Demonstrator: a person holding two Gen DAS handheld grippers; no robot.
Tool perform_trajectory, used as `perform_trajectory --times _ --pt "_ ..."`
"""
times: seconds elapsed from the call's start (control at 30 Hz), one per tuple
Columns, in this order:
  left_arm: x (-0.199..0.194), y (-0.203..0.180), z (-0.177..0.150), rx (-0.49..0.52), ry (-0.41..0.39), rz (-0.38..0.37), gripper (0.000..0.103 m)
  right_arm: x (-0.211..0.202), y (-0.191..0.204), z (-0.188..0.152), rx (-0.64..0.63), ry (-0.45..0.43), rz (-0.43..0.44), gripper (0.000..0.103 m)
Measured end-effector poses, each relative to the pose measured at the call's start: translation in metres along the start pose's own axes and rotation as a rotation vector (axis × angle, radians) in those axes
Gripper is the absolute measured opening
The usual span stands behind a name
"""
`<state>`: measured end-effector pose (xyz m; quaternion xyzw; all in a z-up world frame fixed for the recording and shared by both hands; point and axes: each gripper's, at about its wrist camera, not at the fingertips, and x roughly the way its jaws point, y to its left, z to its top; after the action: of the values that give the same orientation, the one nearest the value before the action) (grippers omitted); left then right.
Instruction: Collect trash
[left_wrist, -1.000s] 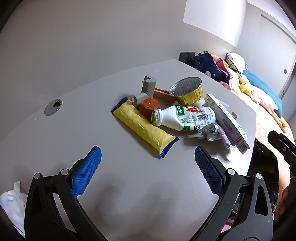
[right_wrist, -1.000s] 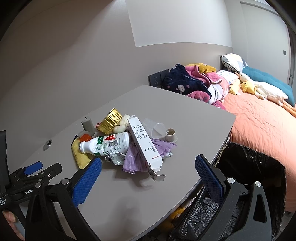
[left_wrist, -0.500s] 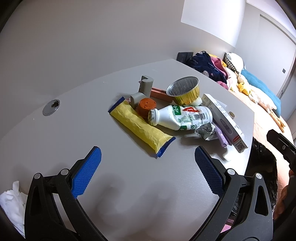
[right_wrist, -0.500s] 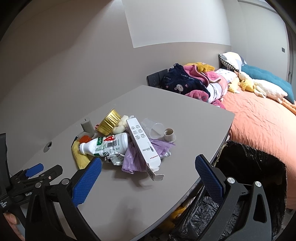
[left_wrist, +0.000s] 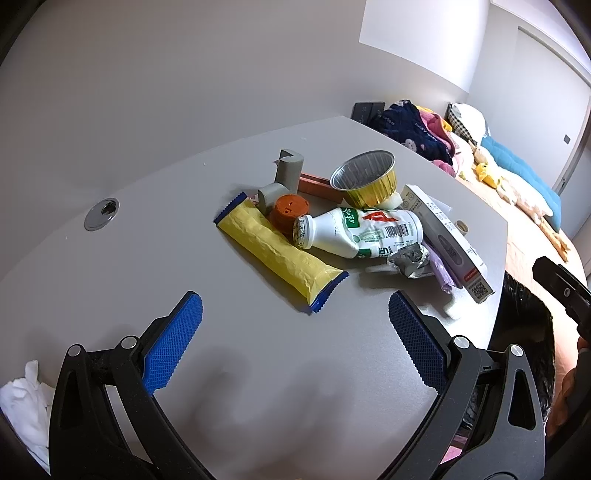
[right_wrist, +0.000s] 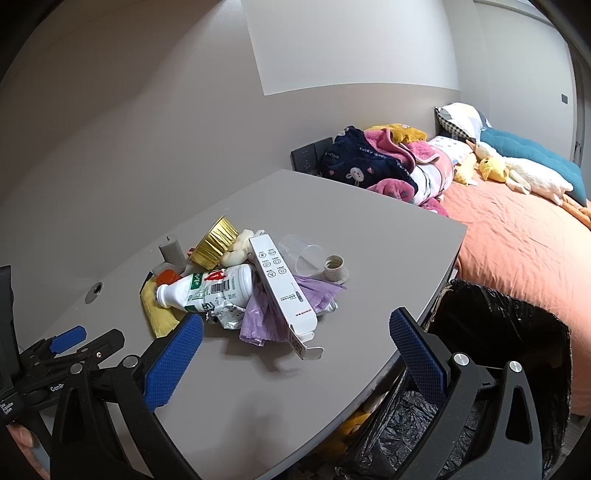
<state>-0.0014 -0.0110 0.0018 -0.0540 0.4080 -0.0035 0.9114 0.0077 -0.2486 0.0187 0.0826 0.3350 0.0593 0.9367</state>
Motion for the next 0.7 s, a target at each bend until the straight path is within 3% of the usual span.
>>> perform_trajectory --times 0.4,0.7 --pt "0.003 0.003 0.001 -0.012 0.005 -0.007 0.098 0.002 -0.001 -0.001 -0.006 0.005 -0.002 0.101" --pt "0.022 0.017 0.004 -0.09 0.039 -0.045 0.098 0.017 0.003 0.004 -0.043 0.026 0.015 0.101"
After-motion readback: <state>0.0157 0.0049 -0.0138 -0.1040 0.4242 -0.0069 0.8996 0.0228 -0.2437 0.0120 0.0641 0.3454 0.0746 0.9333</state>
